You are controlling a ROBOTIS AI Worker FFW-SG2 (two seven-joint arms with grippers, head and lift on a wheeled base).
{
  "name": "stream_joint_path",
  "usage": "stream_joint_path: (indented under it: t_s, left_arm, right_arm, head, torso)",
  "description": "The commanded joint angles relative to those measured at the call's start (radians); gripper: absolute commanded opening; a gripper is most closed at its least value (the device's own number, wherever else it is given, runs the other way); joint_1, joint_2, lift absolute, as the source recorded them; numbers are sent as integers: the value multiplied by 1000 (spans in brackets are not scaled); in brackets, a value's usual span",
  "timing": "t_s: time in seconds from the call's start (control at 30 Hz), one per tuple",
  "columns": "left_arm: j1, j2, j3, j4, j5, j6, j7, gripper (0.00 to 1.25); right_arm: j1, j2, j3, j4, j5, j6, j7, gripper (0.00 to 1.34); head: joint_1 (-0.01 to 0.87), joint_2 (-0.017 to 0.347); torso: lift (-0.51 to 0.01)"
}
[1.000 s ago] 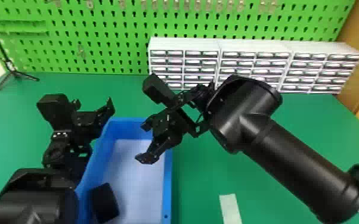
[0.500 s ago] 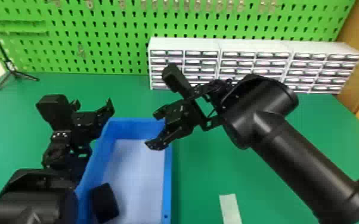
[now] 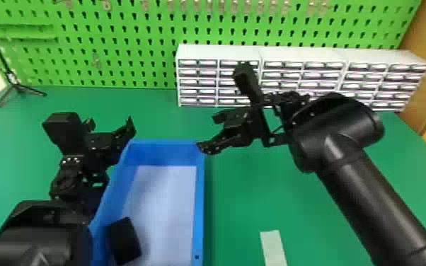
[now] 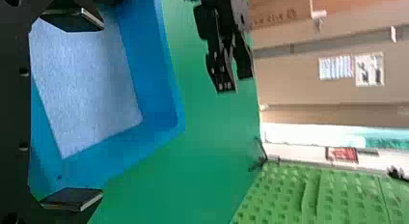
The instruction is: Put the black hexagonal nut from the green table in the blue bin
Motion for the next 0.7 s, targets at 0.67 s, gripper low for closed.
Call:
stream_joint_path:
  t_s: [0.67]
  left_arm:
    - [10, 0, 13, -10, 2, 0, 0, 947]
  right_arm:
    - [173, 38, -258, -74, -98, -114, -394, 1244]
  head:
    - [683, 28]
  torso:
    - [-96]
